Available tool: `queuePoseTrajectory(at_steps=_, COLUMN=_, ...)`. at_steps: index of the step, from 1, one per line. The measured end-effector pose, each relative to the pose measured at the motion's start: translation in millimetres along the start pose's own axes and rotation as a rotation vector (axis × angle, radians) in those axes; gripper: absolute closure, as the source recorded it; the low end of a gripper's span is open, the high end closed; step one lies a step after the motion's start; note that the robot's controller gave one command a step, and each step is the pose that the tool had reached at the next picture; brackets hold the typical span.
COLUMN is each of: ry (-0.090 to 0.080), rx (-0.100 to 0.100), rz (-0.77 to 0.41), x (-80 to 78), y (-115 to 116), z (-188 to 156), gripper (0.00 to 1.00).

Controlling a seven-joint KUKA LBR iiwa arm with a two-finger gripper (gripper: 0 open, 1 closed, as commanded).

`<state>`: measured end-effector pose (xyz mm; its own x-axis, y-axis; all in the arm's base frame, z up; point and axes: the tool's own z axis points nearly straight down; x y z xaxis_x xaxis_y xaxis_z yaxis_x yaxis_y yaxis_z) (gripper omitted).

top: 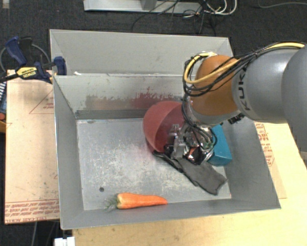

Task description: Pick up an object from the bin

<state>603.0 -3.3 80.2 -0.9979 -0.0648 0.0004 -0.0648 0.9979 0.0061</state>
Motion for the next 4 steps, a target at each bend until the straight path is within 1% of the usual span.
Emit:
queuePoseTrajectory(at_steps=1, ry=-0.001, rx=0.0, rz=0.0, x=-0.2, y=0.0, z=-2.4, gripper=1.0)
queuePoseTrajectory(at_steps=2, ry=0.005, rx=-0.001, rz=0.001, x=1.4, y=0.2, z=-8.2, gripper=1.0)
queuePoseTrajectory(at_steps=3, ry=0.007, rx=-0.001, rz=0.001, x=2.1, y=0.6, z=-29.6, gripper=1.0)
queuePoseTrajectory(at_steps=4, ry=-0.002, rx=0.0, rz=0.0, x=-0.5, y=0.5, z=-44.2, gripper=1.0)
